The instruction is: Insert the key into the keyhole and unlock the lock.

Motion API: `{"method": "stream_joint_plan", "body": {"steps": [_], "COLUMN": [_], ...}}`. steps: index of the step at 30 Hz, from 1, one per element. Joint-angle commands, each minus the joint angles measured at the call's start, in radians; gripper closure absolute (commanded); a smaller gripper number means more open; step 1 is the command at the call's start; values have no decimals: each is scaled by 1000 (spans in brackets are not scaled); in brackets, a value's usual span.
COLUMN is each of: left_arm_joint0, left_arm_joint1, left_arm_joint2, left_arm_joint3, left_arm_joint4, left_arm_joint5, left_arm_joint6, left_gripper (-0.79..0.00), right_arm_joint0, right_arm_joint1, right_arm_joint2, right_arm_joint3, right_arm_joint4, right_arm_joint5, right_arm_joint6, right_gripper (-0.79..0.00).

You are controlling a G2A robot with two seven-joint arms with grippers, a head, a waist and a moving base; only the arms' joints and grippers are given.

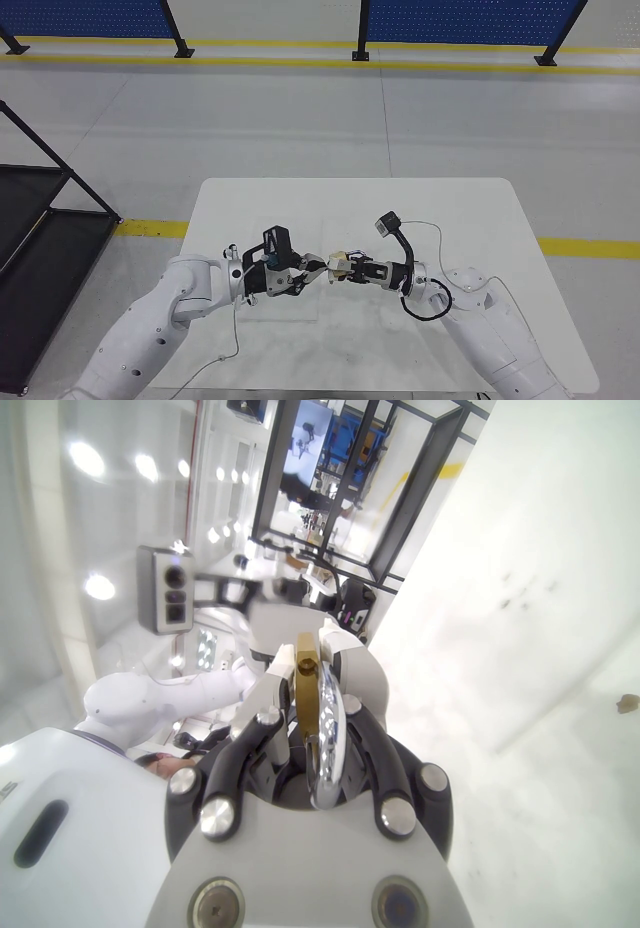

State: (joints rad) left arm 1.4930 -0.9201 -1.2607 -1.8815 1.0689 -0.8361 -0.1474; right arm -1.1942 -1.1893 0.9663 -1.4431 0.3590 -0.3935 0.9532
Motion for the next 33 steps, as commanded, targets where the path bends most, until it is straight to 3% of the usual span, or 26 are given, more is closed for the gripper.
{"method": "stream_joint_plan", "body": {"steps": [1, 33], "left_arm_joint0": [-1, -14], "left_arm_joint1": [0, -4], "left_arm_joint2": [2, 7], "left_arm_joint3": [2, 21], "left_arm_joint4": [2, 21], "left_arm_joint5": [0, 4], "left_arm_joint6": [2, 11], "left_gripper": [0, 0], "right_arm_joint0": [0, 0], "right_arm_joint1": [0, 0], "right_arm_joint2": [0, 0], "right_arm_joint3": [0, 0], "right_arm_joint4": [0, 0], "right_arm_joint5": [0, 0], "right_arm_joint6": [0, 0], "right_gripper": [0, 0]}}
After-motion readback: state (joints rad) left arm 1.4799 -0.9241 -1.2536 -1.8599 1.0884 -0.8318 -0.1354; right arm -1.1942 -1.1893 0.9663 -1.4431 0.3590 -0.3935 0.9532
